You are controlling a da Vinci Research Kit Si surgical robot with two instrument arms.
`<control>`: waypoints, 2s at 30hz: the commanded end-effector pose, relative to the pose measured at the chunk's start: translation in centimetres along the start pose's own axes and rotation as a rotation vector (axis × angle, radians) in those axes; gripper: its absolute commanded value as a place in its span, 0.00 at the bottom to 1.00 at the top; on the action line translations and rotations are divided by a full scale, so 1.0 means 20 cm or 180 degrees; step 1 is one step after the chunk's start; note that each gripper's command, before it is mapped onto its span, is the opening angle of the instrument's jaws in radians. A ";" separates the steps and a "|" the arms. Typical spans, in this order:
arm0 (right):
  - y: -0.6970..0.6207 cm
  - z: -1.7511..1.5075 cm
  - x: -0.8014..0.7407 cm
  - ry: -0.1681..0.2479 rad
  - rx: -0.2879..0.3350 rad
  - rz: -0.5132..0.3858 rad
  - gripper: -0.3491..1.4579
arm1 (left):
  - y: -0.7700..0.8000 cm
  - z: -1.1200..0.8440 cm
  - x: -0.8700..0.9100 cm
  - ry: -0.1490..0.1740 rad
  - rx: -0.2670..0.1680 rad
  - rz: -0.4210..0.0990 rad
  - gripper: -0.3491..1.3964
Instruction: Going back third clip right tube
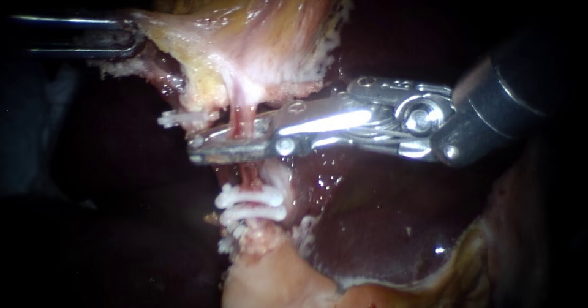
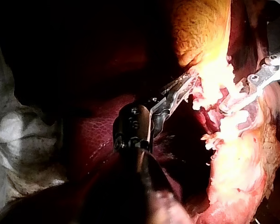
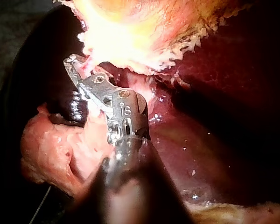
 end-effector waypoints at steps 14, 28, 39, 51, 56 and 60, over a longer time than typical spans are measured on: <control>0.001 0.000 0.000 -0.0004 0.0005 -0.0001 0.22 | 0.000 0.000 0.000 0.0004 0.0006 0.0001 0.00; 0.008 0.007 -0.002 0.0123 -0.0170 -0.0112 0.47 | 0.000 0.000 0.000 0.0004 0.0006 0.0001 0.00; 0.025 -0.003 -0.010 -0.0014 -0.0708 -0.0644 0.47 | -0.001 0.000 -0.001 0.0005 0.0007 0.0004 0.00; 0.014 -0.027 -0.026 -0.0072 -0.0989 -0.1251 0.47 | -0.001 -0.001 -0.001 0.0013 0.0021 0.0006 0.00; 0.003 -0.038 -0.034 -0.0118 -0.0938 -0.1386 0.47 | -0.001 -0.001 -0.002 0.0015 0.0022 0.0007 0.00; -0.007 -0.047 -0.040 -0.0141 -0.0912 -0.1476 0.47 | -0.001 -0.001 -0.002 0.0014 0.0021 0.0008 0.00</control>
